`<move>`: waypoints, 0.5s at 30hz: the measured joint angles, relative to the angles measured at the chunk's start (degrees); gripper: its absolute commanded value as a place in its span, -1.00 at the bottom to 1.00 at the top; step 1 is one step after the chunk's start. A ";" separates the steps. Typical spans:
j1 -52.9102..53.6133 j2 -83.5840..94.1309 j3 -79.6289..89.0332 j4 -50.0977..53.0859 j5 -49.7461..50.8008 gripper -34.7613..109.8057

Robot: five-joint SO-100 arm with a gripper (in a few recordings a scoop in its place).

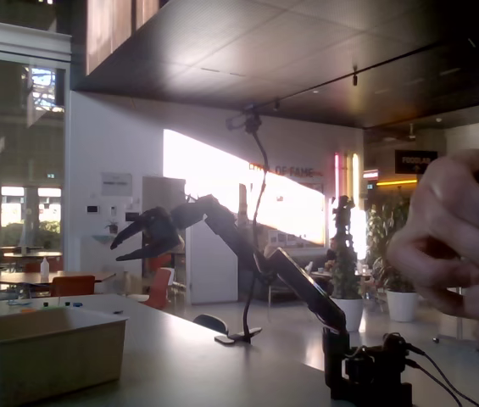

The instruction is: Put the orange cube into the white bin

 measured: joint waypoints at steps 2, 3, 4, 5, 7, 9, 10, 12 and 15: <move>0.26 2.20 -0.09 5.36 -1.58 -0.39; 0.44 3.34 -0.09 8.09 -1.93 -0.39; 0.62 4.48 -0.09 10.99 -2.11 -0.39; 0.70 5.27 -0.09 13.18 -2.20 -0.39; 0.70 6.86 -0.35 17.75 -2.20 -0.39; 0.70 7.82 -1.58 21.01 -2.20 -0.39; 0.70 8.26 -2.37 21.71 -2.20 -0.39; 0.53 8.79 -3.60 22.41 -2.20 -0.39; 0.35 8.88 -3.96 22.68 -2.20 -0.39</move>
